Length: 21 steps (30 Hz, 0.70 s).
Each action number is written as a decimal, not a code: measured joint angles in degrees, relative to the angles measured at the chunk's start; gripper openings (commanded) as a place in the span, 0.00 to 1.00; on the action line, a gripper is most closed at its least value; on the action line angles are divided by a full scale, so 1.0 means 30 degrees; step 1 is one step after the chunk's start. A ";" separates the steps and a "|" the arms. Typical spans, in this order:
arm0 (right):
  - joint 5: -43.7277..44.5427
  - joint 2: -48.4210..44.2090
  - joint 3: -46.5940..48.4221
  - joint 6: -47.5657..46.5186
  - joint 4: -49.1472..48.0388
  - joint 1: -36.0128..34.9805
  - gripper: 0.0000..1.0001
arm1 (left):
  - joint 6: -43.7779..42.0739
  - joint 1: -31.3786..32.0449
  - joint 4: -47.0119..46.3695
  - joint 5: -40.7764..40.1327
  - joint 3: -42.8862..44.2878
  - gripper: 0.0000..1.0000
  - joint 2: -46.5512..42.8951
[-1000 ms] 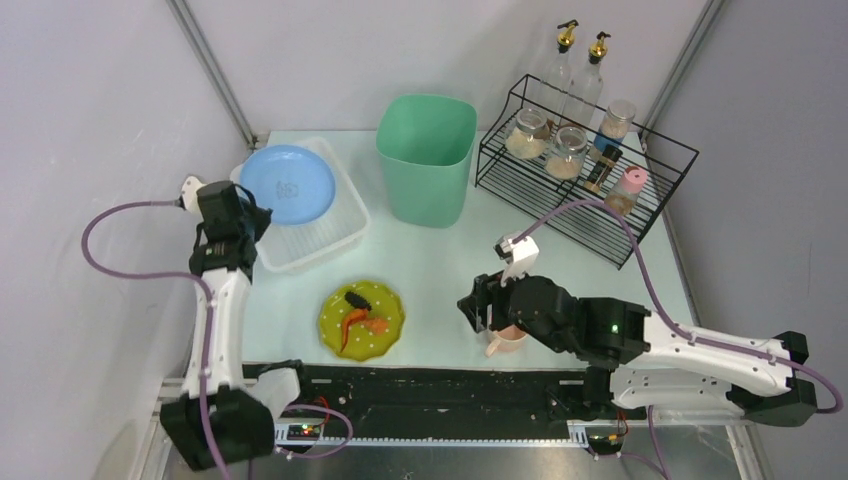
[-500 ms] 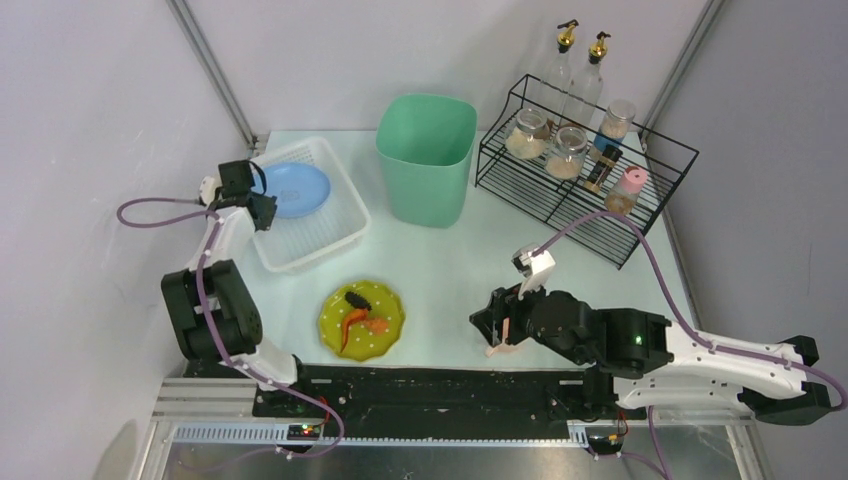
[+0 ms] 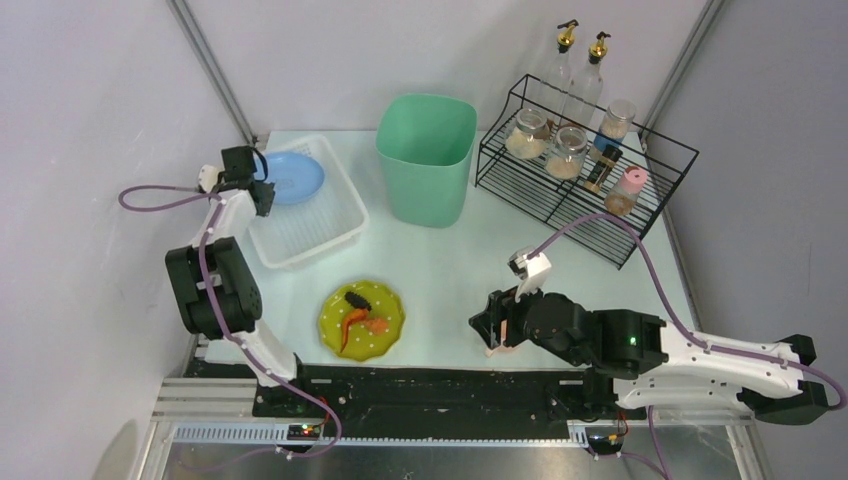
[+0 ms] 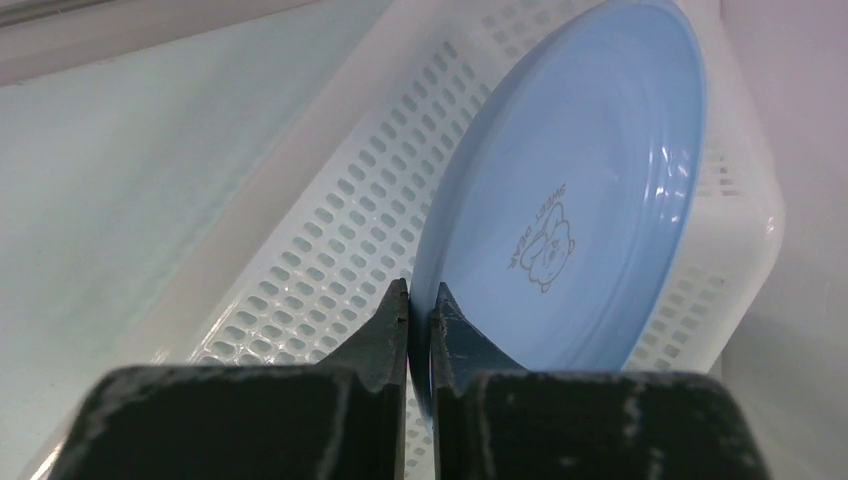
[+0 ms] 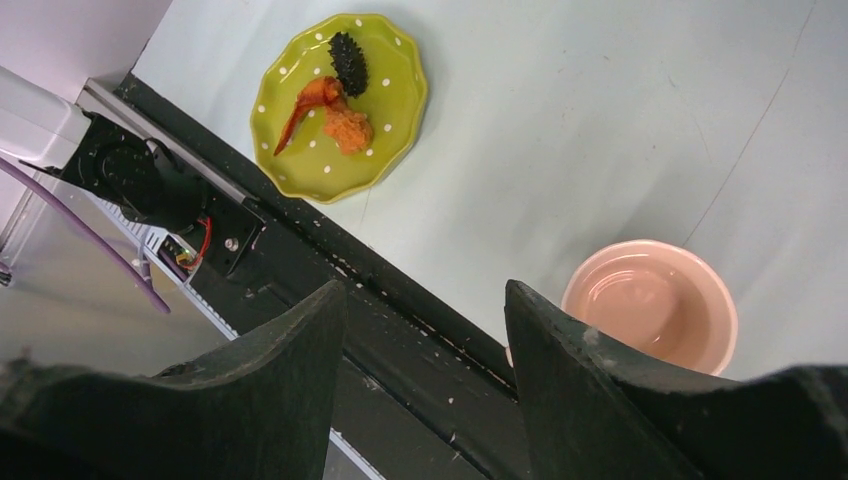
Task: Clear the kitchen counter
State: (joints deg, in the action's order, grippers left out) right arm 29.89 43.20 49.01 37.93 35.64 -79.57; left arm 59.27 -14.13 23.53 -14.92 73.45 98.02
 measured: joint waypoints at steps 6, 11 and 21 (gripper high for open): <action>-0.0036 0.0109 -0.0306 0.0007 -0.0087 0.0000 0.63 | 0.0328 0.0452 0.0058 -0.0138 0.0102 0.10 0.1071; -0.0087 -0.0029 -0.0503 0.0022 -0.0066 0.0000 0.63 | 0.0918 0.0991 0.0073 -0.0299 0.0102 0.11 0.1865; -0.0087 -0.0954 -0.0860 0.0423 0.0233 -0.0036 0.63 | 0.1902 0.1530 -0.0044 -0.0495 0.0102 0.58 0.2798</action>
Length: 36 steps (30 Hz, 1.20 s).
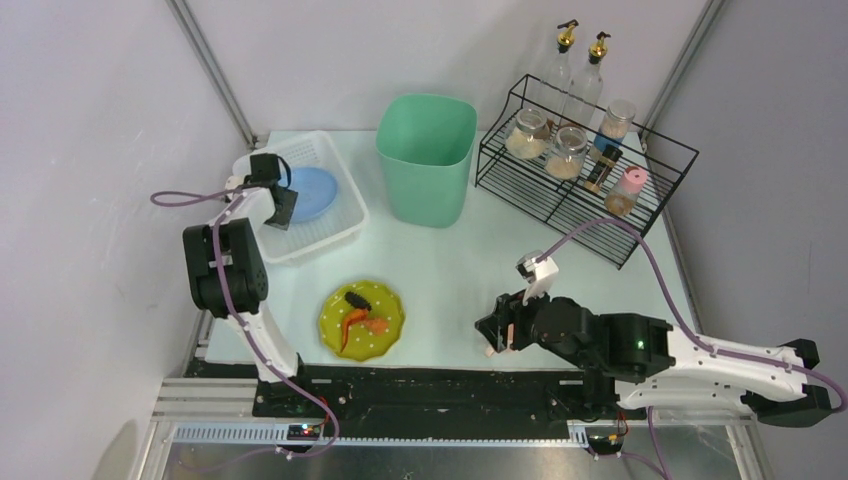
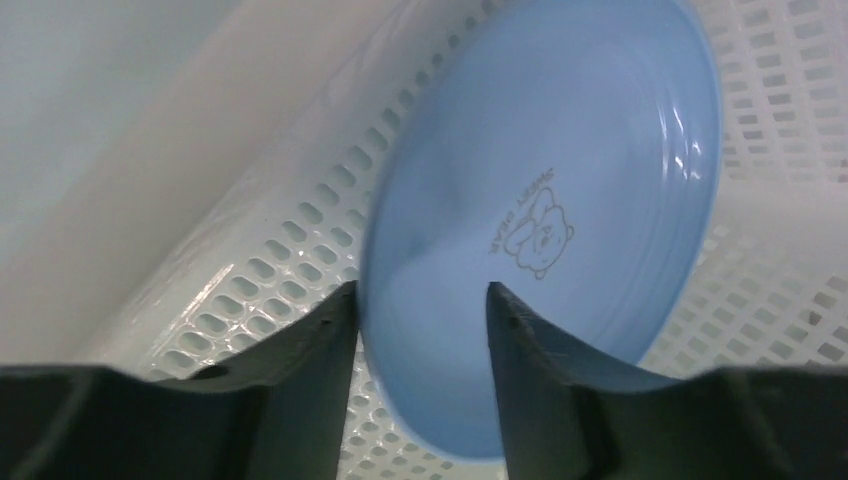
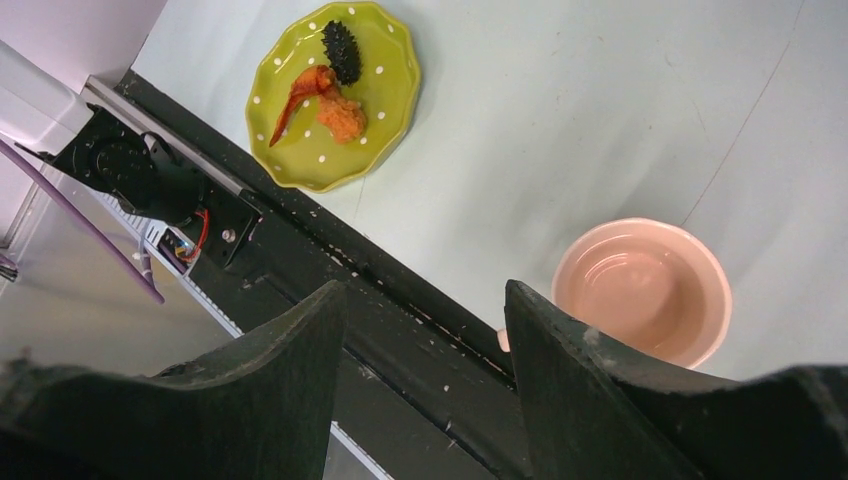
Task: Clear the kitchen counter
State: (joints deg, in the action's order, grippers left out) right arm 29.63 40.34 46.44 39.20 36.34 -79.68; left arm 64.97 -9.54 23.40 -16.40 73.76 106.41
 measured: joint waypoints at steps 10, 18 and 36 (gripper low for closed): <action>0.0044 -0.0918 -0.0233 0.0437 0.0845 0.0000 0.63 | -0.0947 0.0036 -0.0335 0.0707 0.0168 0.99 0.0379; 0.0095 -0.0648 -0.0240 0.0408 0.0699 0.0000 0.64 | -0.3381 -0.0168 0.0707 0.2346 0.1173 1.00 0.0350; -0.2798 0.3351 -0.0299 -0.0073 -0.2973 0.0044 0.65 | -0.7832 0.0058 0.3191 0.4539 0.3016 1.00 -0.7016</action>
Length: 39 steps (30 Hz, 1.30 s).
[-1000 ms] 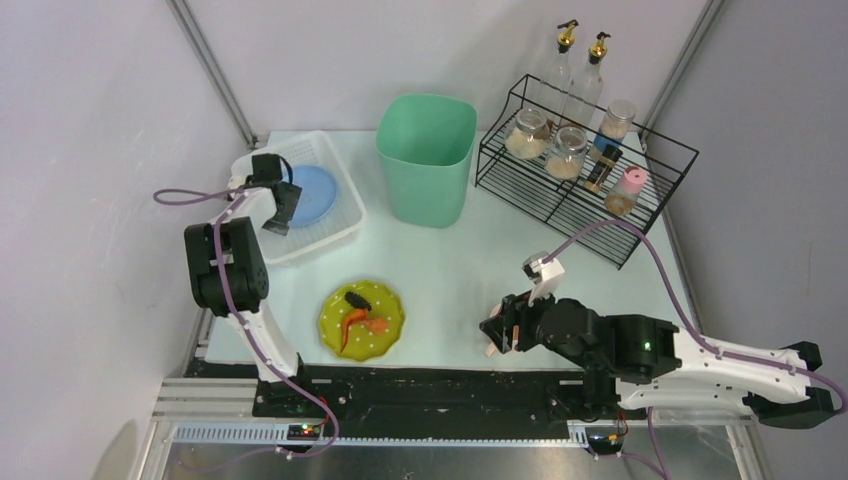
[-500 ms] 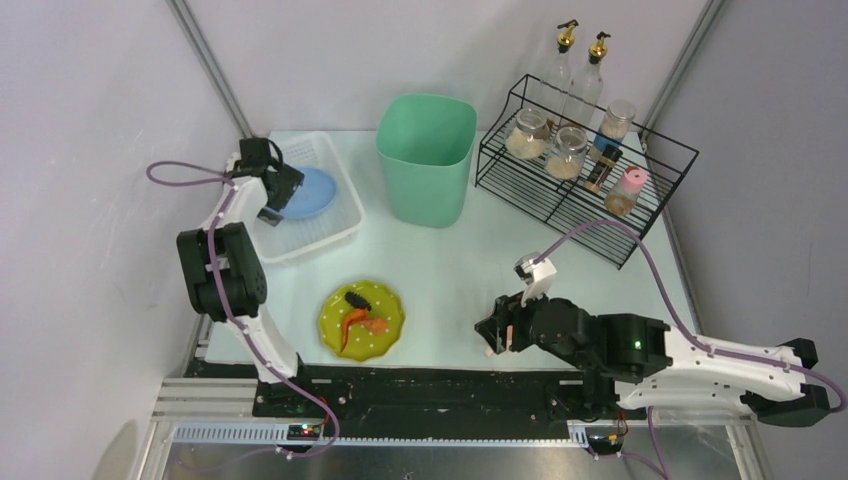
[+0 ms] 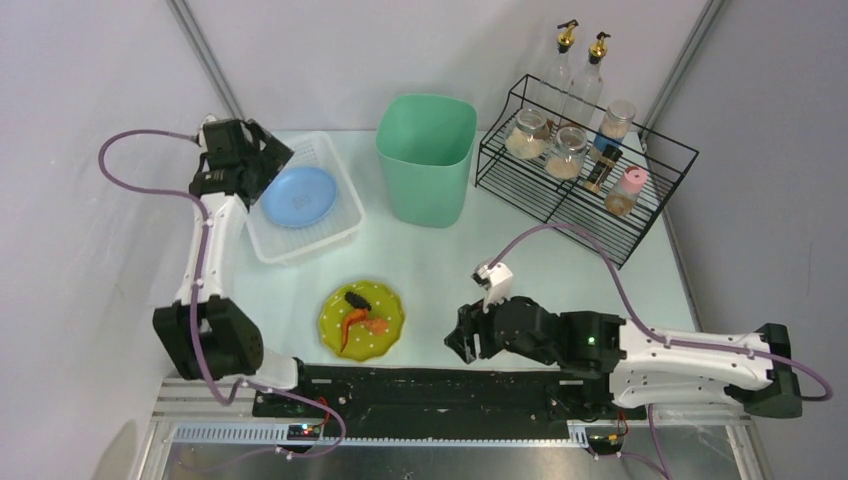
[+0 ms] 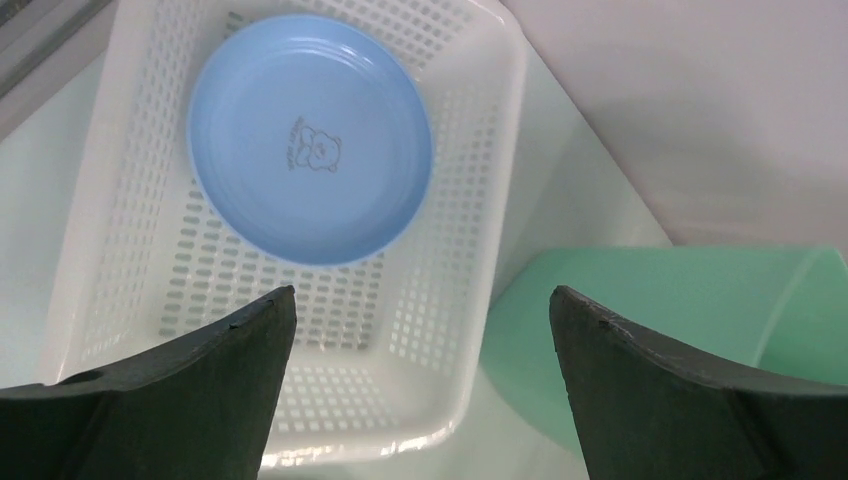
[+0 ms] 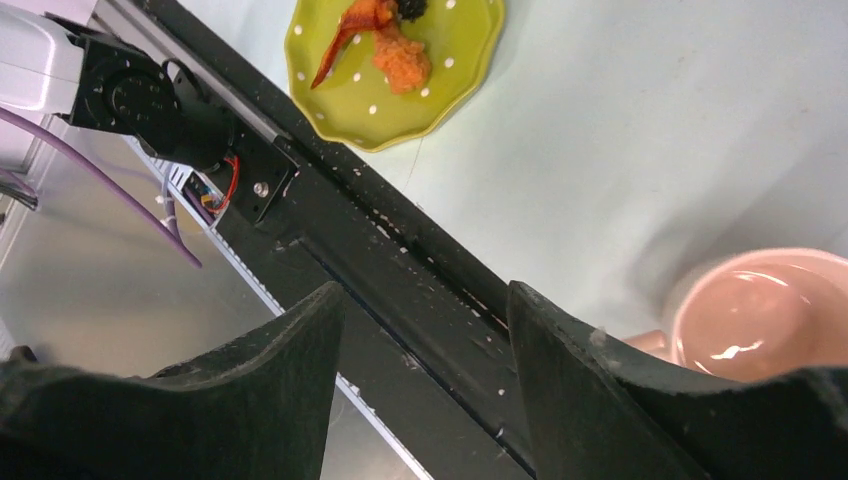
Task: Clear the kitchen counter
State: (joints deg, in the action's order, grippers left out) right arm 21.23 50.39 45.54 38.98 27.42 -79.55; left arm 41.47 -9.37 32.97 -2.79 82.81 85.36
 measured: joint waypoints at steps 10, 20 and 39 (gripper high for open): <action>-0.3985 0.4670 0.0160 0.0495 -0.2543 0.2579 0.63 | -0.2011 0.2535 0.0284 0.0219 -0.5064 1.00 -0.6492; -0.5712 0.8619 0.0299 0.2295 -0.5697 0.3628 0.63 | -0.2652 0.3555 0.1056 0.0852 -1.0819 1.00 -1.3661; -0.5843 1.5642 0.1260 0.6251 -1.0295 0.4568 0.62 | -0.2426 0.3818 0.1559 0.4845 -1.5387 1.00 -1.7660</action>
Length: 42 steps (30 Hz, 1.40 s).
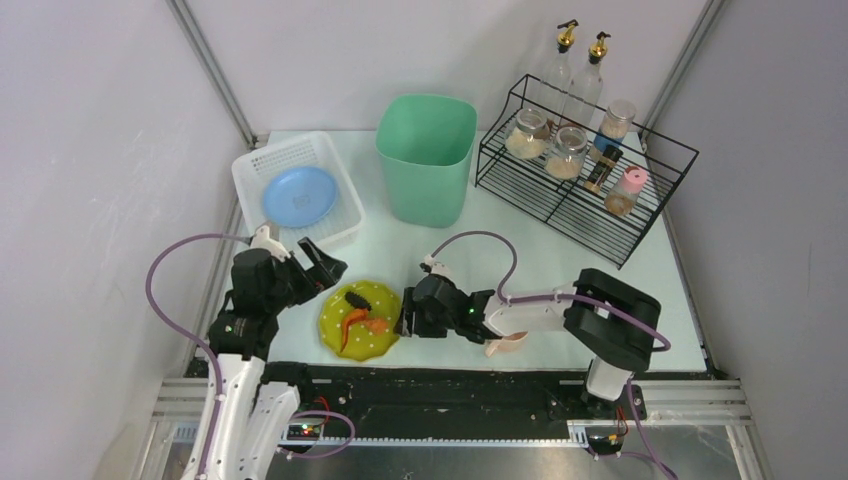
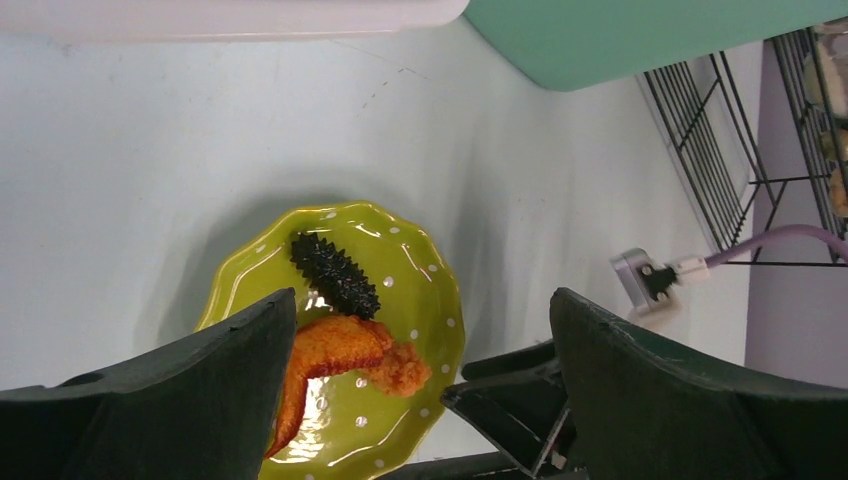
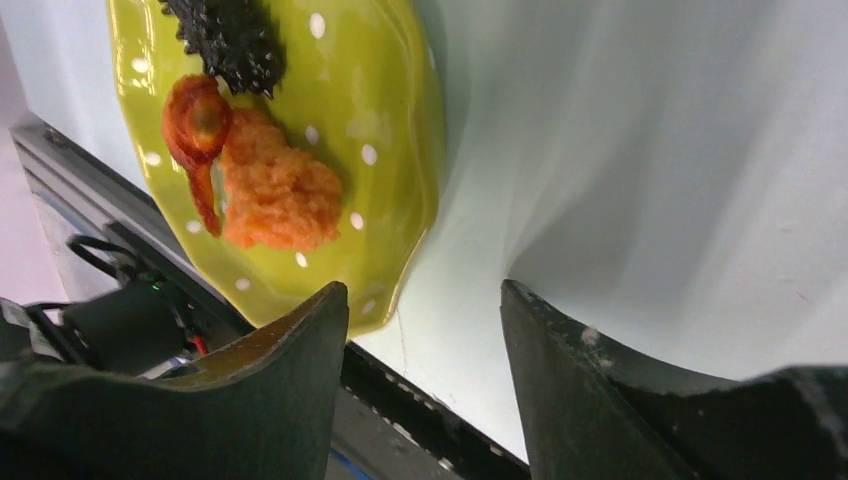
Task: Clear the kitchen counter
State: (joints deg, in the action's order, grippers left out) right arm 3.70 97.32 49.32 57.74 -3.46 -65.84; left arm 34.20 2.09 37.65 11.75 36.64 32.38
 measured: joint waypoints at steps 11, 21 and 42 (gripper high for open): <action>-0.0102 0.1902 0.0896 0.2033 -0.1814 0.0503 0.52 | 0.0087 0.0015 0.0000 0.0889 -0.0109 1.00 -0.0313; -0.0124 0.2499 0.1093 0.2637 -0.1902 0.0743 0.23 | -0.0058 0.0015 0.0000 0.1341 -0.0109 1.00 0.0066; -0.0845 0.1829 0.1399 0.0321 0.0386 0.1996 0.00 | -0.0262 0.0015 -0.0007 0.1712 -0.0109 1.00 -0.0051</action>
State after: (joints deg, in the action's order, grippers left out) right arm 1.17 102.80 53.52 58.70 -2.31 -59.86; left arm 33.41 2.13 37.63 16.88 36.32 32.23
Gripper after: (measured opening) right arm 0.036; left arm 0.996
